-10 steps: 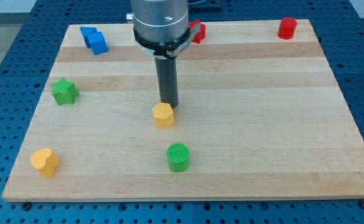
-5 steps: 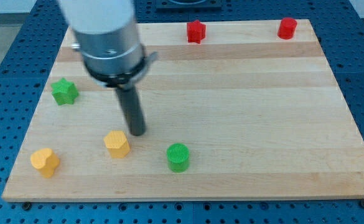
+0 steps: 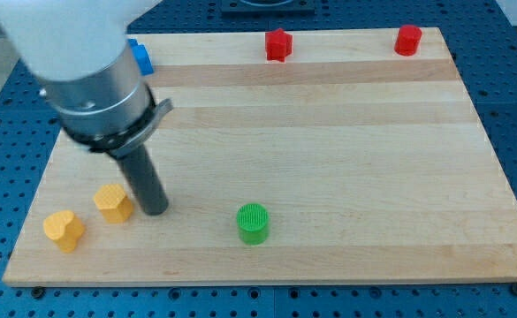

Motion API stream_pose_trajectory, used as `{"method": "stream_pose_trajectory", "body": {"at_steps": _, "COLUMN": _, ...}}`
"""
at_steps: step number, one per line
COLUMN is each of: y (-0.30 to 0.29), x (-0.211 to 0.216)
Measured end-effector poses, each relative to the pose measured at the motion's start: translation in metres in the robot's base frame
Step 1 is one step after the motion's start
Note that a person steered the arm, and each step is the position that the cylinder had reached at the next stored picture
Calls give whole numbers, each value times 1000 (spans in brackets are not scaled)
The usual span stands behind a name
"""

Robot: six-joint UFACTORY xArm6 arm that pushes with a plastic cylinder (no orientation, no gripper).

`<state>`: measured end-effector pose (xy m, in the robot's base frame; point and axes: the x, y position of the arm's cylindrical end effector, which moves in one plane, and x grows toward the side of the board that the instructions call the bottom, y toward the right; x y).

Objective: Push yellow hexagon into the yellow heart

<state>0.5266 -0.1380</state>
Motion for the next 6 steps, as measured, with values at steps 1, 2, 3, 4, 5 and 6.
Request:
{"method": "stream_pose_trajectory", "body": {"at_steps": 1, "y": -5, "x": -18}}
{"method": "stream_pose_trajectory", "body": {"at_steps": 2, "y": -29, "x": -18}}
{"method": "stream_pose_trajectory", "body": {"at_steps": 3, "y": -46, "x": -16}}
{"method": "stream_pose_trajectory", "body": {"at_steps": 4, "y": -65, "x": -8}}
{"method": "stream_pose_trajectory", "body": {"at_steps": 5, "y": -77, "x": 3}}
{"method": "stream_pose_trajectory", "body": {"at_steps": 6, "y": -72, "x": 5}}
